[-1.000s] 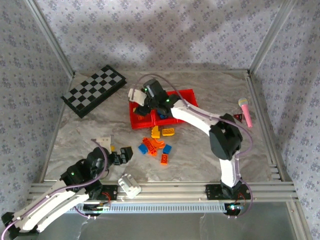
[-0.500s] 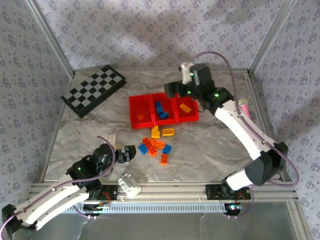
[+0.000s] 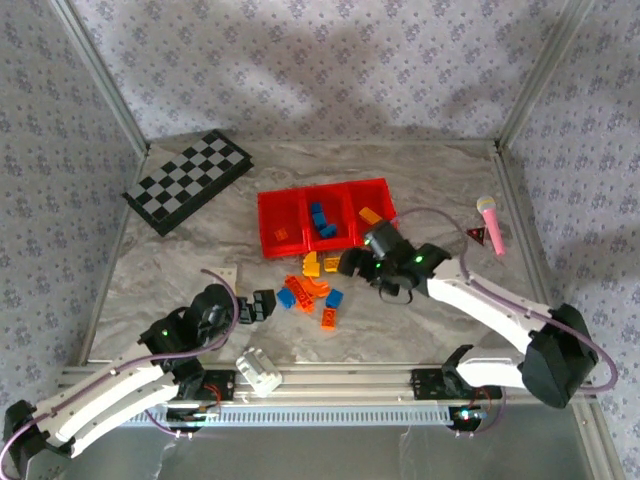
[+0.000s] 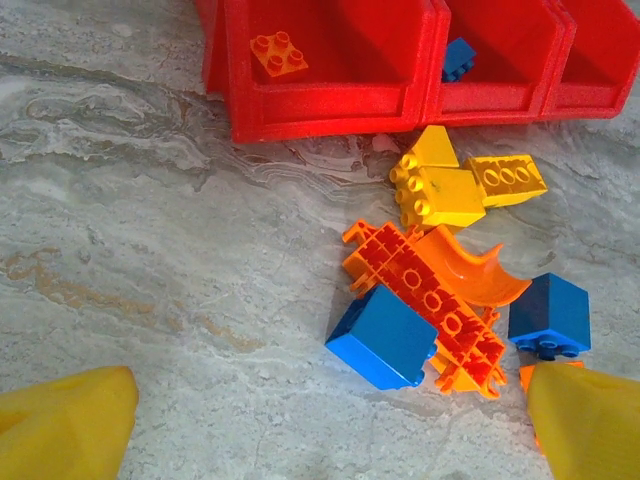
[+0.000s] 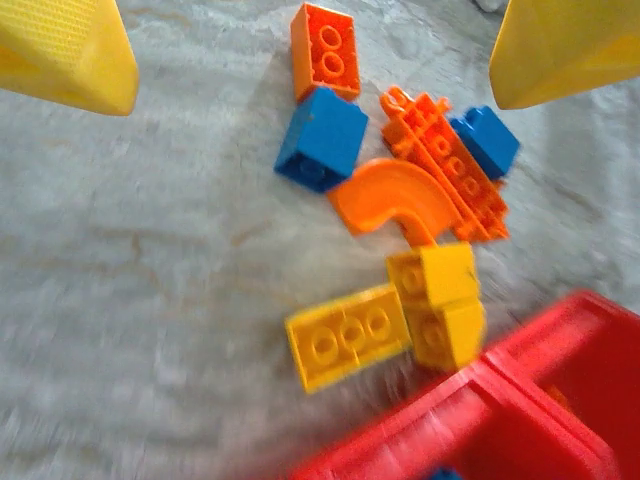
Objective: Sort the legos into containers by color
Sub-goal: Pick up the lego from the bottom-center of the table.
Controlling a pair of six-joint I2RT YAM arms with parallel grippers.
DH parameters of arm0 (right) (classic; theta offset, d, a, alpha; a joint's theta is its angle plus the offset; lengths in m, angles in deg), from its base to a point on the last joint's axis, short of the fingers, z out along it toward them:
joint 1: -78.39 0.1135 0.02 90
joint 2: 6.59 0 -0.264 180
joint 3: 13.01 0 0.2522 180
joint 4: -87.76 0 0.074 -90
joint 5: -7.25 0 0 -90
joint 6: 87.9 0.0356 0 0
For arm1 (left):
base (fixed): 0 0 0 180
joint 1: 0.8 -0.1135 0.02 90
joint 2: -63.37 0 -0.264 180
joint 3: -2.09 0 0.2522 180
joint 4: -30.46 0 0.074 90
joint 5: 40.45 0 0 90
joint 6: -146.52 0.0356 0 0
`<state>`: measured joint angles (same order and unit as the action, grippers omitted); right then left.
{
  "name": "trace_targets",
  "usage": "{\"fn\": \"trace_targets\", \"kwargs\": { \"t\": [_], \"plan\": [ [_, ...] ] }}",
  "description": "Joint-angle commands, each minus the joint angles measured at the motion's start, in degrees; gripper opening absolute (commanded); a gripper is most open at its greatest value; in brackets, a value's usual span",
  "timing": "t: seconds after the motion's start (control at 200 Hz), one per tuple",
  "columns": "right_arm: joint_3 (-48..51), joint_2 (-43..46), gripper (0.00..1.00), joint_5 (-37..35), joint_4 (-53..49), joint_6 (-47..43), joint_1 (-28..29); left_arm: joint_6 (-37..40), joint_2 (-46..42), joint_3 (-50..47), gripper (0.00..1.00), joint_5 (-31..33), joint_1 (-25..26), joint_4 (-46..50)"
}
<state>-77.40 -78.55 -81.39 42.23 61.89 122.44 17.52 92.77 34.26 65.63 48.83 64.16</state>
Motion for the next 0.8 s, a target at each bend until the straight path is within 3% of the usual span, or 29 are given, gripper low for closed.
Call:
{"fn": "trace_targets", "kwargs": {
  "t": [0.0,0.255,0.53,0.795],
  "plan": [
    [1.3,-3.3,0.92,-8.7,2.0,13.8,5.1,1.6,0.0,1.7,1.0,-0.1,0.2,-1.5],
    [-2.3,-13.5,0.9,-16.9,3.2,22.8,14.4,2.4,-1.6,1.5,1.0,0.3,0.2,-0.2],
    [-8.5,-23.6,0.88,-16.1,0.8,23.1,16.3,2.7,-5.1,0.9,1.0,1.1,0.0,2.1],
    [-10.9,-25.4,0.82,-20.6,-5.1,23.2,16.7,2.7,-7.0,0.4,1.0,1.4,-0.3,3.3]
  ]
}}
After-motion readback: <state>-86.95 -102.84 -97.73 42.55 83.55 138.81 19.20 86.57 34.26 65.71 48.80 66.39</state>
